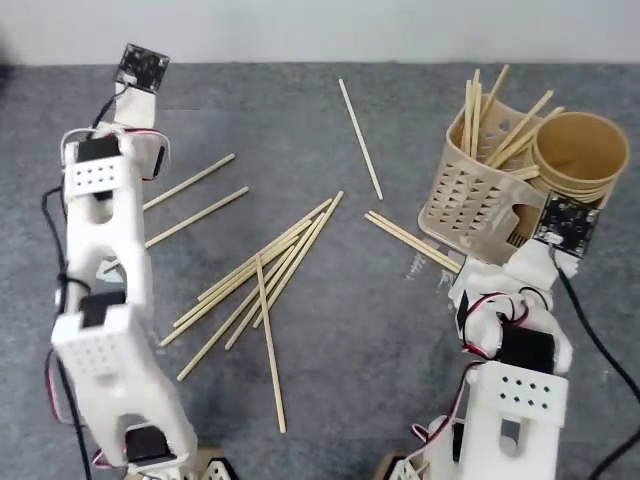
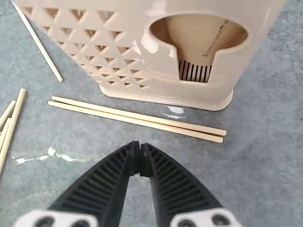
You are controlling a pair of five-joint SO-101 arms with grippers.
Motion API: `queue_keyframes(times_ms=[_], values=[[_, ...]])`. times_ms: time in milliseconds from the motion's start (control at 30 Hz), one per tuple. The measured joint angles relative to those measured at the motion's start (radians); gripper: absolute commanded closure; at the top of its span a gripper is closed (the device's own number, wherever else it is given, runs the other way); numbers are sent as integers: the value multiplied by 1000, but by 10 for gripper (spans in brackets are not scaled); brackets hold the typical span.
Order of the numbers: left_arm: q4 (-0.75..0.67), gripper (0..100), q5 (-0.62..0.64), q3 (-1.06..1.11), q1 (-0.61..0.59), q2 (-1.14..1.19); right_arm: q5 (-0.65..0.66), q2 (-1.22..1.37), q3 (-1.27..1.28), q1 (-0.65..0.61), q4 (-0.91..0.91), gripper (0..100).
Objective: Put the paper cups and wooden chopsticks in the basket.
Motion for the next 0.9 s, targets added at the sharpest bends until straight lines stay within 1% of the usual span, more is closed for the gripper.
queue_keyframes(times_ms=[133, 367, 467, 567, 633, 733, 900], values=[[153, 986, -46, -269, -15, 210, 0, 0, 0, 0, 0, 990], [402, 986, -166, -726, -17, 557, 0, 0, 0, 0, 0, 990], [508, 986, -199, -910, -17, 680, 0, 0, 0, 0, 0, 990], [582, 986, -212, -1066, -17, 775, 0, 0, 0, 0, 0, 990], [620, 986, -227, -1143, -17, 819, 0, 0, 0, 0, 0, 990], [707, 986, -284, -1211, -8, 850, 0, 0, 0, 0, 0, 990], [733, 986, -311, -1226, 2, 853, 0, 0, 0, 0, 0, 990]])
